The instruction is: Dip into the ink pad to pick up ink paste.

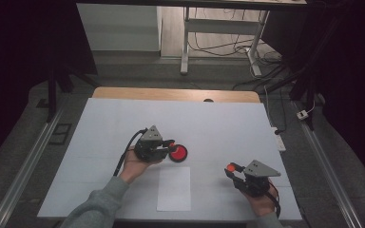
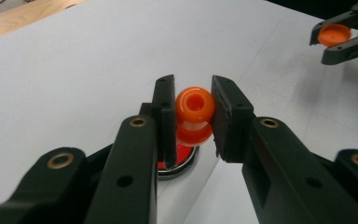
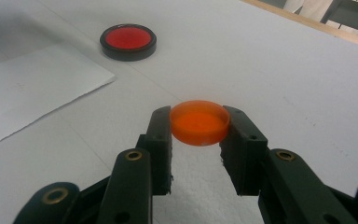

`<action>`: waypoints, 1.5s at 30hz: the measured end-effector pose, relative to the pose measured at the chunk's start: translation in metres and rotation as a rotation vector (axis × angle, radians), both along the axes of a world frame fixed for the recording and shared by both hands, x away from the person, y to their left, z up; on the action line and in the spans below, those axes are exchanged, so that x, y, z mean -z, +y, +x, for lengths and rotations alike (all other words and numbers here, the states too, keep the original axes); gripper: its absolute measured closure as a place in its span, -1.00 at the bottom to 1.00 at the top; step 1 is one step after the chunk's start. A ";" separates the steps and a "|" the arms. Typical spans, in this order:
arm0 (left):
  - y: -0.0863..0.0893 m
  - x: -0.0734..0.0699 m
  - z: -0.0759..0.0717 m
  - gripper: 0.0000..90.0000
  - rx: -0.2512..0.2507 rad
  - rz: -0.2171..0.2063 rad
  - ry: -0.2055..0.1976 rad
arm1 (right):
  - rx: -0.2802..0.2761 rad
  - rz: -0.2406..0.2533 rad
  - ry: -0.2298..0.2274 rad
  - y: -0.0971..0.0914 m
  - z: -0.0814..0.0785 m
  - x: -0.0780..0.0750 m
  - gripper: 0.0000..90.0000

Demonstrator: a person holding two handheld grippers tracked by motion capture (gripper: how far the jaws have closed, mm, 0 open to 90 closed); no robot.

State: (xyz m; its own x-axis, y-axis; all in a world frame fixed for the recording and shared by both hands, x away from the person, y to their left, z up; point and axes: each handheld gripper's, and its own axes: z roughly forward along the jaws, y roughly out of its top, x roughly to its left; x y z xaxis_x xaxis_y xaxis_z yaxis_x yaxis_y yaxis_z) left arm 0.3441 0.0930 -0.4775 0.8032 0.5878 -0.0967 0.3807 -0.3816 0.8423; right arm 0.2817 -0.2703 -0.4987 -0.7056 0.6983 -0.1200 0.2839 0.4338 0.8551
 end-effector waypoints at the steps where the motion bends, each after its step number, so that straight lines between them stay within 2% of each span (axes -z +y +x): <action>1: -0.001 0.001 0.001 0.61 0.002 0.002 0.001 | 0.001 -0.002 0.001 0.000 0.000 0.000 0.44; 19: -0.011 0.018 0.016 0.61 0.004 0.033 0.038 | 0.005 -0.004 0.003 0.000 0.000 0.001 0.44; 45: -0.021 0.034 0.026 0.61 -0.009 0.093 0.042 | 0.000 -0.003 0.002 -0.001 0.001 0.000 0.44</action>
State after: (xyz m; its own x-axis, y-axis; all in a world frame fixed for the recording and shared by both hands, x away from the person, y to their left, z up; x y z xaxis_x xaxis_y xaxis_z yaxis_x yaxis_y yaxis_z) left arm 0.3704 0.0719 -0.5117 0.7943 0.6029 -0.0748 0.4188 -0.4541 0.7864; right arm 0.2824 -0.2716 -0.4991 -0.7057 0.6981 -0.1208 0.2853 0.4361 0.8535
